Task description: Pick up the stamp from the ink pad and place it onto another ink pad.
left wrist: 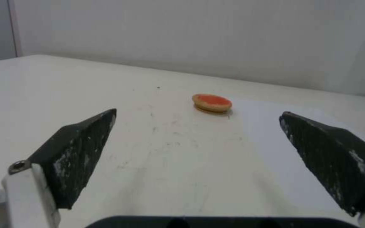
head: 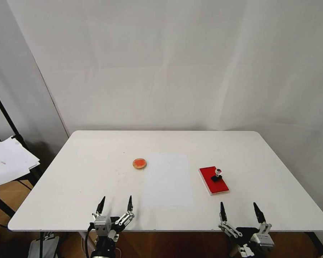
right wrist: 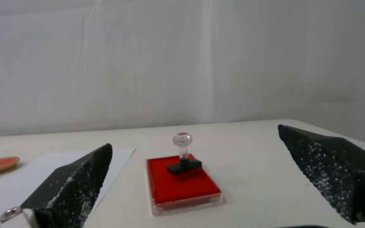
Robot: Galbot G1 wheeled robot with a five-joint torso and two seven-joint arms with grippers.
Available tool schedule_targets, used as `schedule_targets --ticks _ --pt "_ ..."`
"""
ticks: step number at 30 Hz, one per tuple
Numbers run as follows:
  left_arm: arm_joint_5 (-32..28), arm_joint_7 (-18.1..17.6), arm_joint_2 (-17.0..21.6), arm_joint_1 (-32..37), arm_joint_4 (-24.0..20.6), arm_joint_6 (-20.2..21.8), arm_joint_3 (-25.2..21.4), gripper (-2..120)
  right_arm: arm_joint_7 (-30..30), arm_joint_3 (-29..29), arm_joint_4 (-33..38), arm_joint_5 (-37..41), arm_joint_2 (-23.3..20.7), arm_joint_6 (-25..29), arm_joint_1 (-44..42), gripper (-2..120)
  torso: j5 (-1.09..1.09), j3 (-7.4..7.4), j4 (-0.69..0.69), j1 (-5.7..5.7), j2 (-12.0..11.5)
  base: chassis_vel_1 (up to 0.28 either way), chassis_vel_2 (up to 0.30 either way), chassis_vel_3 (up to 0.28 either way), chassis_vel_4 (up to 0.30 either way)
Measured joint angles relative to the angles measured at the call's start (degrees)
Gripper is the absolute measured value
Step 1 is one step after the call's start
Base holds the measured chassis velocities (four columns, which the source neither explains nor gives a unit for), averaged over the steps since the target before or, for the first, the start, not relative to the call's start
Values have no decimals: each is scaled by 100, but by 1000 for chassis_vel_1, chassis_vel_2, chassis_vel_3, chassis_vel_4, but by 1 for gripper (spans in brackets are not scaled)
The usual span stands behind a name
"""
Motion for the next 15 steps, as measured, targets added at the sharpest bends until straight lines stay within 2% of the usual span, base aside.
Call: schedule_targets --ticks 9,15 --pt "0 0 0 0 0 0 0 102 9 -211 -196 140 -164 -386 494 100 1 0 0 0 0 0 0 0 0" --pt "0 0 0 0 0 0 0 102 -3 -503 -564 453 -379 -570 1245 100 0 0 0 0 0 0 0 0 0"
